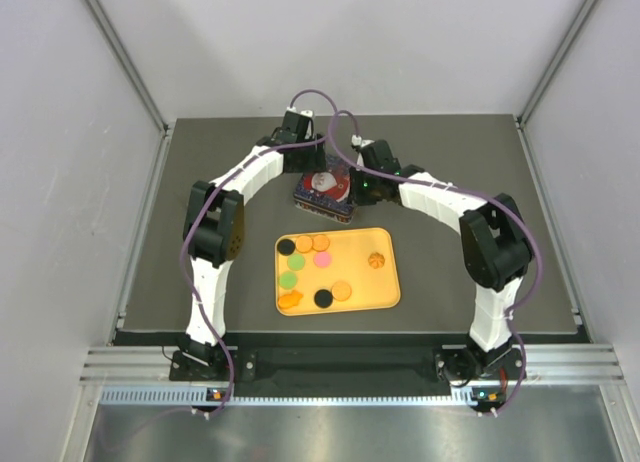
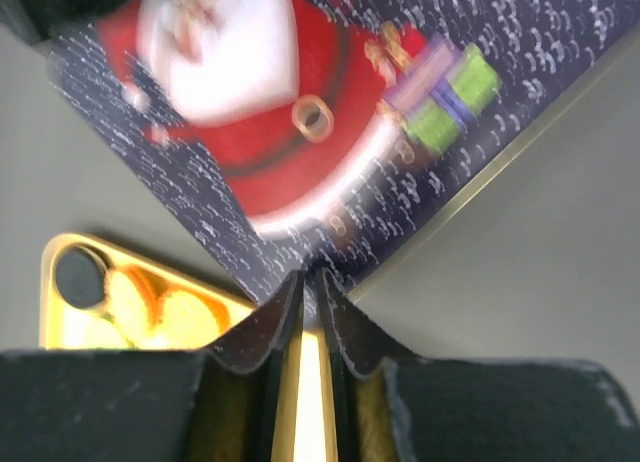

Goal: Pack the cookies

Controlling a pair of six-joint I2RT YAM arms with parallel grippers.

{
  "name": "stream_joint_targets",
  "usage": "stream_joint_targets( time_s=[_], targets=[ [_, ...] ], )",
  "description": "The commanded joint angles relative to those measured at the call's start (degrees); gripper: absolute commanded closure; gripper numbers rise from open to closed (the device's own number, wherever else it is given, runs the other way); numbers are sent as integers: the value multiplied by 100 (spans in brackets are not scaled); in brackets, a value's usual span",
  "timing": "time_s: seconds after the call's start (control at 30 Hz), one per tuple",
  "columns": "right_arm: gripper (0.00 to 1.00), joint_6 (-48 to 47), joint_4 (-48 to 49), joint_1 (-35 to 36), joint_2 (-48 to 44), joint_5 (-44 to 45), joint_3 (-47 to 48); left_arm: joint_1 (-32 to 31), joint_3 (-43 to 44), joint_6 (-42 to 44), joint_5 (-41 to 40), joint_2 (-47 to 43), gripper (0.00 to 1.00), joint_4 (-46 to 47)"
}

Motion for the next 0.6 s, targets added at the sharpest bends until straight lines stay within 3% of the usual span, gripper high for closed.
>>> stream_joint_targets(
  time_s=[0.0,0.17,0.37,0.57],
  targets=[
    [89,117,429,55,263,9,-587,20,-40,196,-89,237,30,-829],
    [89,161,518,38,176,-9,-686,20,-31,204,-106,211,30,-847],
    [87,65,334,-41,18,-52,-177,55,91,213,-141,158,29,-856],
    [79,-41,272,-225,-175,-167,429,301,364,152,-185,-105,28,-777]
  ],
)
